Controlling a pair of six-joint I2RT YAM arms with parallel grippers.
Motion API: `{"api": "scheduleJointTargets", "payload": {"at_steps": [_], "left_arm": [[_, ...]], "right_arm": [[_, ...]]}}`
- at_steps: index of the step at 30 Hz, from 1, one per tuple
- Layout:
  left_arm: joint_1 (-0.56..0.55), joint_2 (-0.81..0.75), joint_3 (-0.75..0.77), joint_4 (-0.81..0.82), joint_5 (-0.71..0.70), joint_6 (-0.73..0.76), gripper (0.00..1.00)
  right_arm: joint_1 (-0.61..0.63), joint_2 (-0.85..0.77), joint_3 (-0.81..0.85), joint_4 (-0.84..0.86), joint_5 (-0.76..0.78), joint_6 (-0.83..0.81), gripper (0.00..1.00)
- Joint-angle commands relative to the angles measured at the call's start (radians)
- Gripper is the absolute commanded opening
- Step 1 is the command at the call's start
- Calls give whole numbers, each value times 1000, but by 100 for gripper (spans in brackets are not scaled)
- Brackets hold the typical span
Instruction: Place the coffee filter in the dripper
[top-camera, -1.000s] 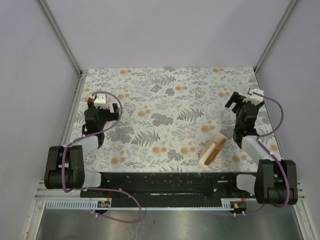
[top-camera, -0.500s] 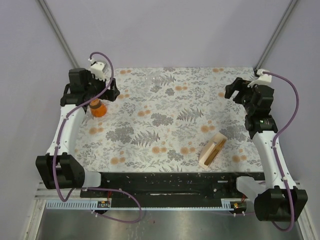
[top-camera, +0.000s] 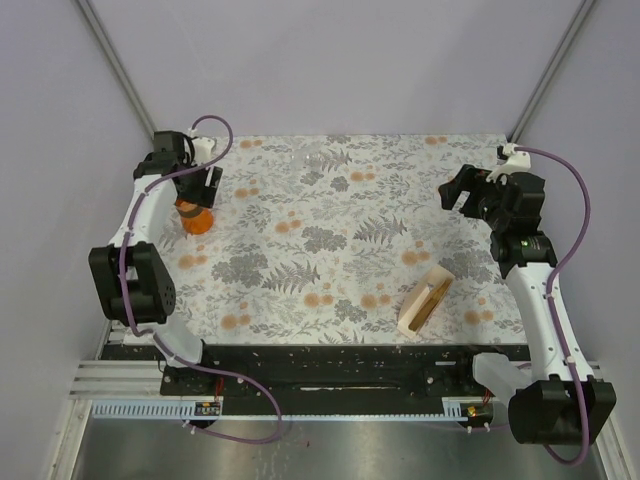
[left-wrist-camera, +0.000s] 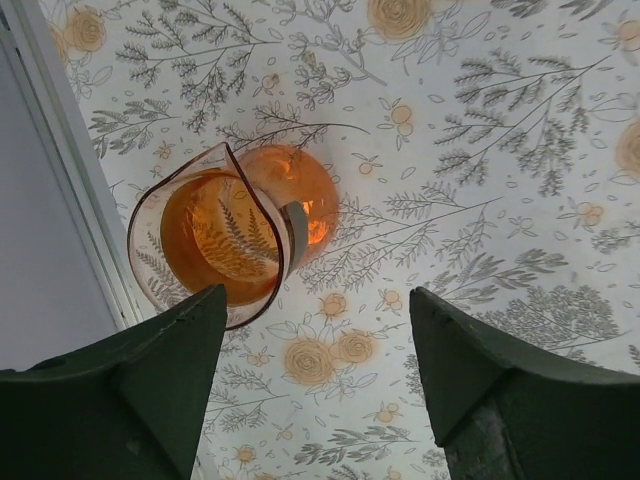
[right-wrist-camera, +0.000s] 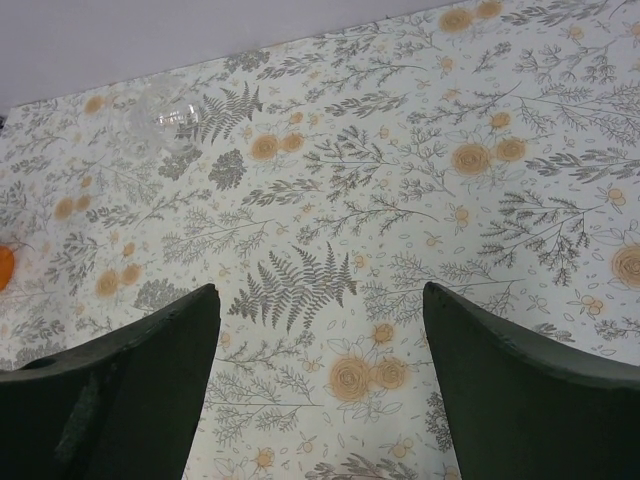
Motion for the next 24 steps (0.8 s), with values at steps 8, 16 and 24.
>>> {"api": "scheduleJointTargets", "payload": {"at_steps": [8,16,24], "left_arm": [[0,186,128,63,-132,48,62],[0,174,93,62,-19,49,7],[-130,2,-79,51,92,87,0]], "right_arm": [[-3,17,-2,11,-43,-12,91],[-3,18,0,26,-47,-6,92],[-3,38,3,37,-66,12,92]]}}
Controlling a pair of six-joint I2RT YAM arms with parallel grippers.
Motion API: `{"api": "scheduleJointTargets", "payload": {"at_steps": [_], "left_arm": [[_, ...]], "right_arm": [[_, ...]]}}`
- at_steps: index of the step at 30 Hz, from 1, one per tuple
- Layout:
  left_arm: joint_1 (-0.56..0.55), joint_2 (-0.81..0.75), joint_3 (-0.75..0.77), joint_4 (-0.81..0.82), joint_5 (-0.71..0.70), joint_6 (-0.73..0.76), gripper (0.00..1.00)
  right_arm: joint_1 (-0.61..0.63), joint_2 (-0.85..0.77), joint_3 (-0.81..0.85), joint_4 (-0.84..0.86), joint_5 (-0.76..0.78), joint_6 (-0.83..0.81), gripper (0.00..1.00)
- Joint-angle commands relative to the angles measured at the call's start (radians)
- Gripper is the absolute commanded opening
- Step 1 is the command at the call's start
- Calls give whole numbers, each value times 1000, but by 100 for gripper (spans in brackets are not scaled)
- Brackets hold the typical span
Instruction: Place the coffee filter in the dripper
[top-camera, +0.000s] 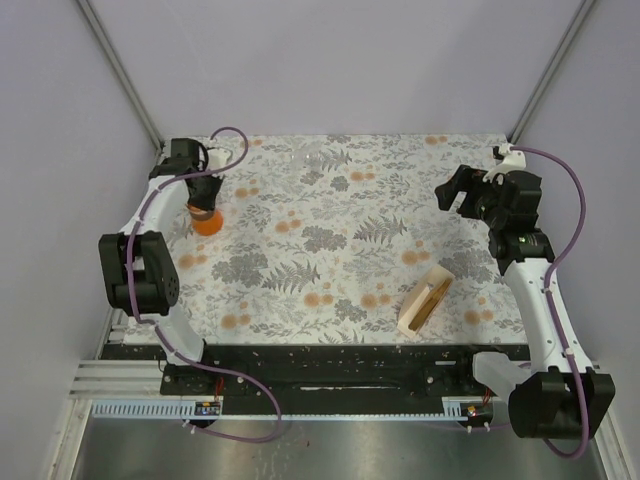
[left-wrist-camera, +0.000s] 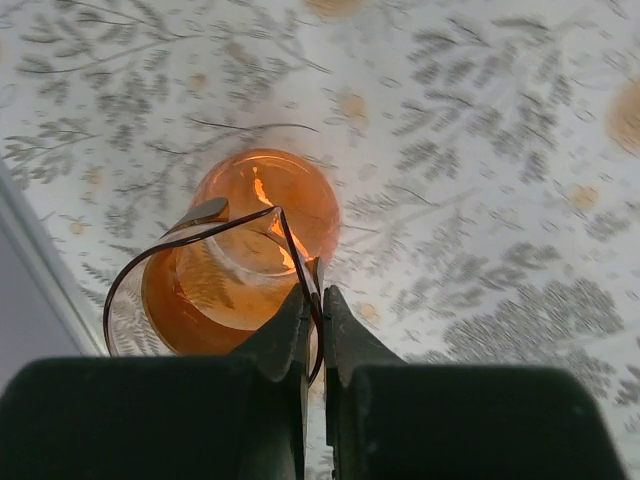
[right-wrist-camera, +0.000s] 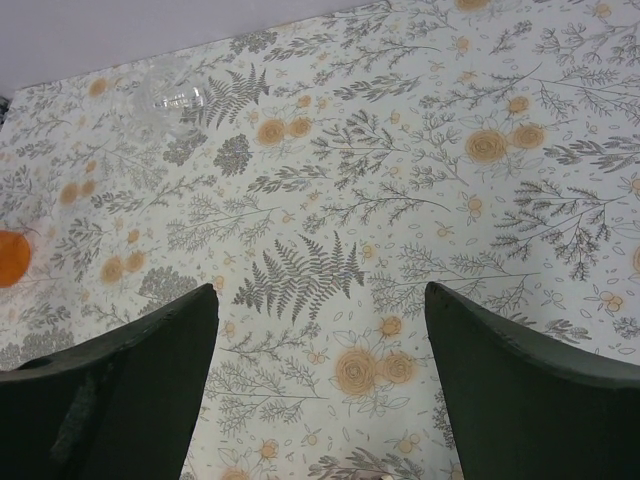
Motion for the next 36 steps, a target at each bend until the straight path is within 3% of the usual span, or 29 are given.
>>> {"api": "scheduleJointTargets", "payload": {"at_steps": [1,7,10,18,27,29,33,35,36], "left_arm": [[-146,-152,-100,9,77,48,0],[-436,-262,-237,24,60,128,0],[-515,-255,-237,25,49,125,0],[-608,-192,-234,22,52,130,1],[-612,-192,-215,-7,173,145,11],[-612,-192,-209,-19,208,151,20],[-610,-212,-179,-28,238,145,61],[-610,-236,-154,-33,242,131,76],[-607,-251,-136,-37,242,121,78]], "right_arm": [[-3,11,8,38,-38,12,92],[-3,22,10,36,-51,21,92],[-4,22,7,38,-49,23,92],[-3,22,4,38,-58,29,92],[-3,39,10,41,-77,52,92],[-3,48,13,42,-84,64,93],[-1,75,34,45,-112,101,93],[0,97,54,53,-124,126,92],[2,109,70,58,-127,142,90]]}}
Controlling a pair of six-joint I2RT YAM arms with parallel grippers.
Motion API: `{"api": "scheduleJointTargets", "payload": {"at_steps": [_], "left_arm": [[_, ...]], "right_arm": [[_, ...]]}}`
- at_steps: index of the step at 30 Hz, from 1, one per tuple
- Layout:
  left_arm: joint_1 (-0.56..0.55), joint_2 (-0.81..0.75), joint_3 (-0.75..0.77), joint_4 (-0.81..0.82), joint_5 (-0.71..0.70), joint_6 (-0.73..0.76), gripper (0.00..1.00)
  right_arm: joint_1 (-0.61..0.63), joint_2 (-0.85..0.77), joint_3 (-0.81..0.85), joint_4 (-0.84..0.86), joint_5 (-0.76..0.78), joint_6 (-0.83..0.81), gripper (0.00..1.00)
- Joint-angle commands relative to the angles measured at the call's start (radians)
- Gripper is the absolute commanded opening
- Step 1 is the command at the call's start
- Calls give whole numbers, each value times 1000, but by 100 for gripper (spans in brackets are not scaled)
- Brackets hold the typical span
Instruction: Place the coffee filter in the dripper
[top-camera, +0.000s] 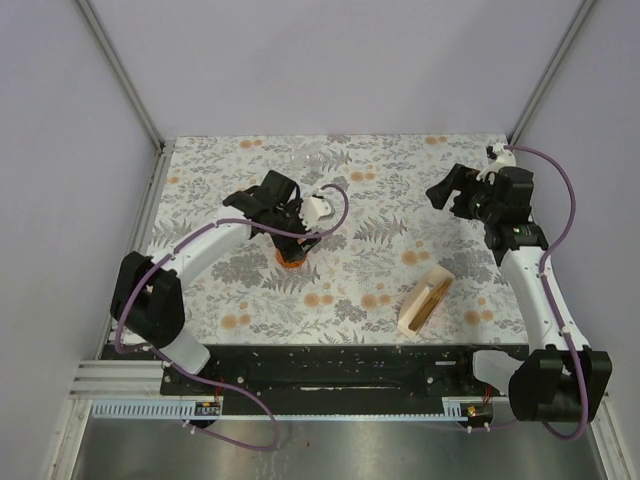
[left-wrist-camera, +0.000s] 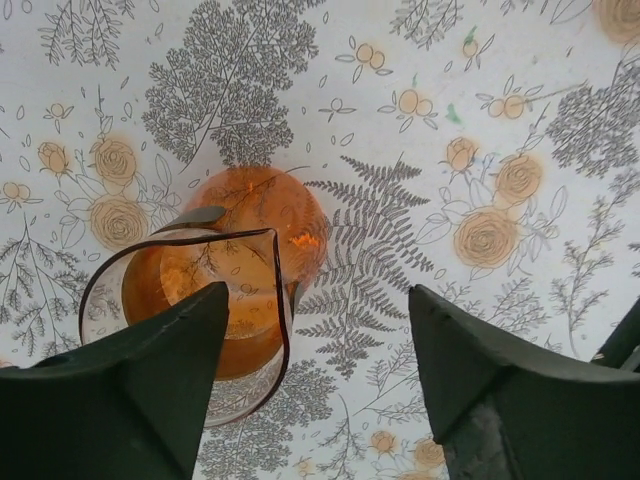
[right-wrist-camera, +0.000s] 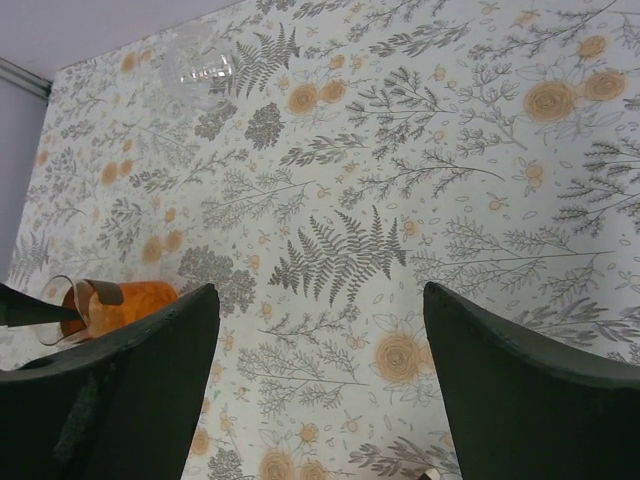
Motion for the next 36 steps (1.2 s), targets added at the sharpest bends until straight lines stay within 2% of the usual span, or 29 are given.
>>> {"api": "scheduleJointTargets", "payload": {"at_steps": [1,3,7,10,13,18,21,26,31,36], "left_arm": [[5,-67,106,-4,67,-35,83],[24,-102,150,-15,83,-73,90],[124,-173,231,-21,100,-170,95],[221,-202,245,-19,33,-227,96],[333,-223,213,-18,-25,-257,96],[471,-256,115,-2,25,-283,96],[494,-271,51,28,18,-285,96],[512,-265,-3,71,80,-303,96],[517,-242,0,70,67,-303,96],[522,-242,-5,70,106,-300,96]], "right_arm": [[7,49,85,56,-56,83,88],[26,92,130,67,-56,106,85],[180,239,278,68,-4,61,84],[237,403,442,62,-48,92,83],[282,595,606,52,-93,146,79],[336,879,856,59,-115,218,75],[351,1035,1014,30,-128,277,66],[391,1229,1184,88,-139,317,66],[423,1410,1391,58,-124,346,65],[441,1516,1482,71,-29,367,64]]}}
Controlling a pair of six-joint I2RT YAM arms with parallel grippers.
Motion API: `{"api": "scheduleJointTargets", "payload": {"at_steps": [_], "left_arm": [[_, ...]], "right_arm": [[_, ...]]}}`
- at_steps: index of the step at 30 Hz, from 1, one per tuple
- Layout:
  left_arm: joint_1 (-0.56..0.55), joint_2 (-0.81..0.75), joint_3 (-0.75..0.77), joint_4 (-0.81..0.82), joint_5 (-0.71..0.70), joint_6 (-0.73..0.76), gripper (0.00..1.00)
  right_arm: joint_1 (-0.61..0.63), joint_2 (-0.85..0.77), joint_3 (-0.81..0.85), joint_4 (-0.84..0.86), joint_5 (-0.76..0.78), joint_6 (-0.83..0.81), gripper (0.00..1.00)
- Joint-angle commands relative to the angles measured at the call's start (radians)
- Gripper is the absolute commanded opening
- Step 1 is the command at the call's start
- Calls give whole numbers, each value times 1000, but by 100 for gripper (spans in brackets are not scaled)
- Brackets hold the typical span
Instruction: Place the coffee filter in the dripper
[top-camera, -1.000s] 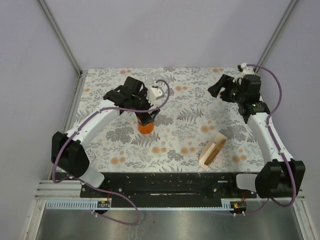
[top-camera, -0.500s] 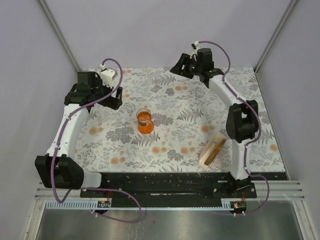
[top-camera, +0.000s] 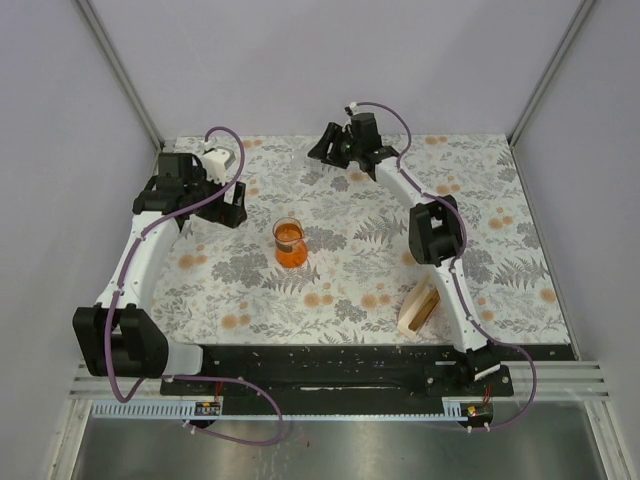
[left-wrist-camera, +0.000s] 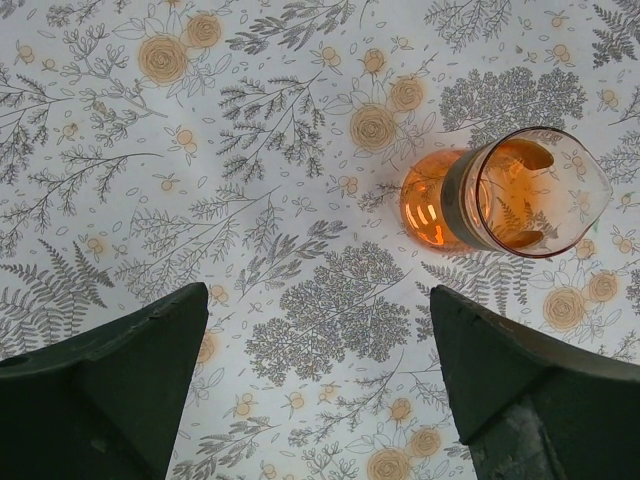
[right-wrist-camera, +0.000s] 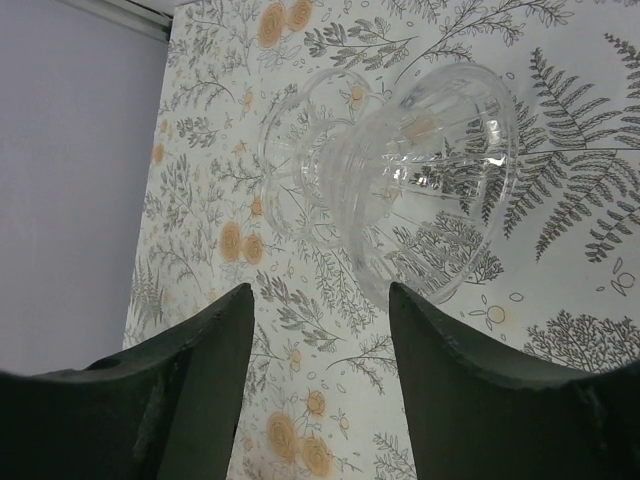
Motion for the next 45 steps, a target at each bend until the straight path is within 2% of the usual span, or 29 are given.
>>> {"api": "scheduleJointTargets", "payload": {"at_steps": [1,4,6,13,14,18,20,25,30,34,37,40,43,45], "left_arm": [[9,-3,6,47,48,-12,96],[10,-6,6,45,52,-10,96],[10,-8,7,45,60,-11,96],[12,-10,7,42,57,-5,96],[12,-11,6,42,54,-4,96],[17,-19,3,41,54,-1,96],[21,-23,4,36,52,-1,96],[52,-51,16,24,66,1,96],[72,-82,82,-21,72,14,96],[73,-102,160,-113,138,31,96],[73,-117,222,-166,179,27,96],[73,-134,294,-214,229,5,96],[73,-158,355,-251,279,-7,96],[73,-178,383,-266,307,-16,96]], "right_arm": [[16,61,100,39,70,50,63],[23,92,116,94,55,66,59],[27,106,116,150,18,70,52],[27,135,136,217,-48,116,3],[27,130,131,215,-57,113,0],[29,52,96,195,-93,54,0],[29,-27,91,99,-102,-32,0],[52,-276,-2,-125,-23,-424,0],[110,-601,-362,-112,7,-927,0],[162,-877,-710,-55,-71,-1398,0],[194,-1052,-866,-73,-143,-1704,0],[220,-1125,-835,-221,-148,-1836,0],[259,-1131,-754,-415,-101,-2002,0],[292,-1135,-728,-486,-50,-2097,0]]}}
